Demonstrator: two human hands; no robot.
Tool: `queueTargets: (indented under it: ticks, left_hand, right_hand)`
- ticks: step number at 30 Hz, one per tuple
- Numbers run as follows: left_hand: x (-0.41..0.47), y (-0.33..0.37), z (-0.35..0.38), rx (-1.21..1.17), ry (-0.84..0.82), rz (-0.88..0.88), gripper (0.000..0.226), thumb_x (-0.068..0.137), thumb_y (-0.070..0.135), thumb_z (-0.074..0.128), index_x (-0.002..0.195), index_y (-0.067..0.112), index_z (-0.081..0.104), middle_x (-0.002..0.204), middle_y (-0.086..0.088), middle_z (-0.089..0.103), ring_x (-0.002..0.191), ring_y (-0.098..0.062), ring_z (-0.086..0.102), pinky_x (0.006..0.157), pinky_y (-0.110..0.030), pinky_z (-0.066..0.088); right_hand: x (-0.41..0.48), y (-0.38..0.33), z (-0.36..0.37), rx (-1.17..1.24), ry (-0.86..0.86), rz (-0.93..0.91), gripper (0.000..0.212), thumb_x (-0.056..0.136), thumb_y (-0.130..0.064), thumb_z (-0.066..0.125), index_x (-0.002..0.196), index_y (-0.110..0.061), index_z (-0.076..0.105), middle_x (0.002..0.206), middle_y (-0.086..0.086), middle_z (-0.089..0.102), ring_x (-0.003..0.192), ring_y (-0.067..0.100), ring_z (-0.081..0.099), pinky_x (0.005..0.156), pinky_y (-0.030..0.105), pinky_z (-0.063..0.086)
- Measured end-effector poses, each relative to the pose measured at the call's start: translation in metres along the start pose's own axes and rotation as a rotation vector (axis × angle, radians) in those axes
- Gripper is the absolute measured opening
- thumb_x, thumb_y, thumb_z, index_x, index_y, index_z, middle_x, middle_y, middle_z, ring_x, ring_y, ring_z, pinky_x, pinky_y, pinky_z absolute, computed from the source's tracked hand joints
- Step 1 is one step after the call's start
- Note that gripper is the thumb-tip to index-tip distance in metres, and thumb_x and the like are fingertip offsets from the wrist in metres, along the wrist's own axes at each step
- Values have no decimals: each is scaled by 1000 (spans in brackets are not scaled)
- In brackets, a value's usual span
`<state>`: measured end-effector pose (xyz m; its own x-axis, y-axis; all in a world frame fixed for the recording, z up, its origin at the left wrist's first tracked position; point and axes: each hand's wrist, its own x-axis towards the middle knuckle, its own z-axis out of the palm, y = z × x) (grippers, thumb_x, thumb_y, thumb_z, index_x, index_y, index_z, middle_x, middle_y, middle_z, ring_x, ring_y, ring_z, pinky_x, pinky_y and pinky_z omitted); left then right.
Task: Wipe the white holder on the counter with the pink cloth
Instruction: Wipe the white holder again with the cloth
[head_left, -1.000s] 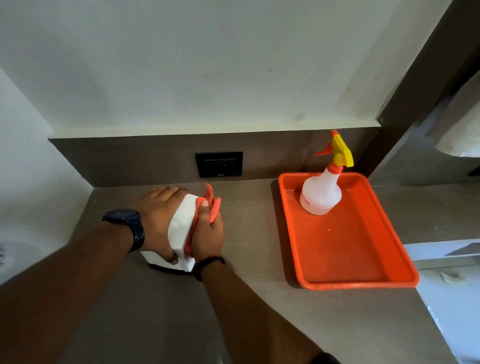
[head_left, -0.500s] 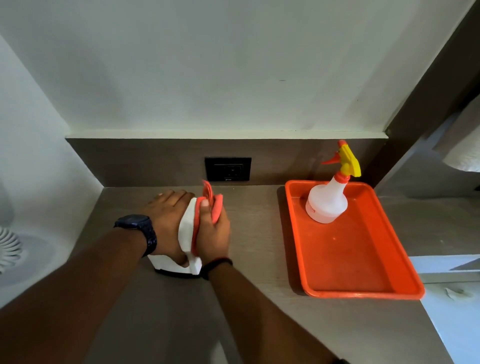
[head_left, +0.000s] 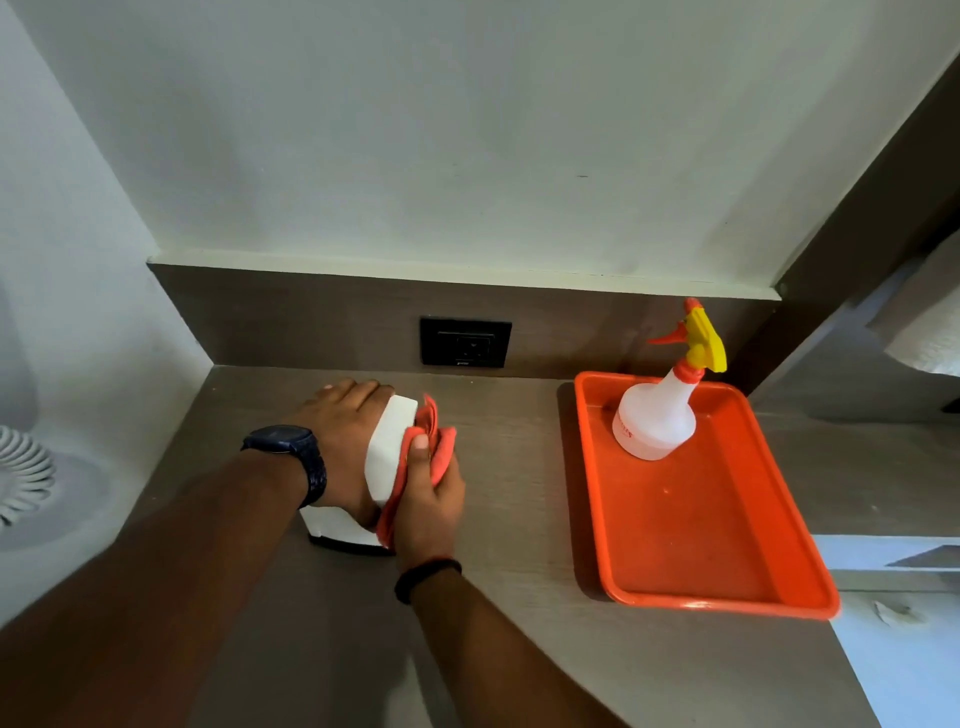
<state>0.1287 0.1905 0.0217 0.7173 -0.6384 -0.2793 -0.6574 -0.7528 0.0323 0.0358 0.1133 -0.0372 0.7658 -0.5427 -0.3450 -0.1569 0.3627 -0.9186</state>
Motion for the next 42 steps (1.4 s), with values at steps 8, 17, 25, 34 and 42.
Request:
queueTargets:
  ticks: [8,17,25,34,42]
  left_hand:
    - [-1,2,0,7,17,-22,139,26,73,75,140,20,17,146,-1,32,131,-23,33,113,-41,30]
    - [1,-1,2,9,38,2,128,24,78,66,133,24,28,134,1,42,120,-21,42,107,-42,36]
    - [2,-1,4,-7,39,-26,132,21,74,71,133,23,23,136,1,39,121,-21,39,107,-42,36]
    - [3,-2,5,8,55,-7,124,20,77,65,128,28,31,126,4,45,111,-19,44,102,-42,40]
    - [3,-2,6,-8,55,-32,131,18,75,68,130,25,25,132,3,41,118,-20,41,105,-43,38]
  right_hand:
    - [21,0,2,-42,58,135,62,88,-58,51,141,-27,45,137,3,60,125,23,55,109,47,42]
    - [12,-15,3,-28,20,-8,51,92,-48,55,137,-26,49,129,-9,59,123,14,54,108,39,44]
    - [27,-10,1,-78,43,144,56,93,-50,50,141,-22,44,120,1,63,116,24,58,106,45,44]
    - [20,-16,10,-167,-24,-72,65,74,-75,52,129,-41,52,128,-7,63,121,14,57,104,44,48]
    - [22,-8,0,-65,8,137,61,91,-54,50,145,-27,38,137,-2,57,126,22,53,109,44,42]
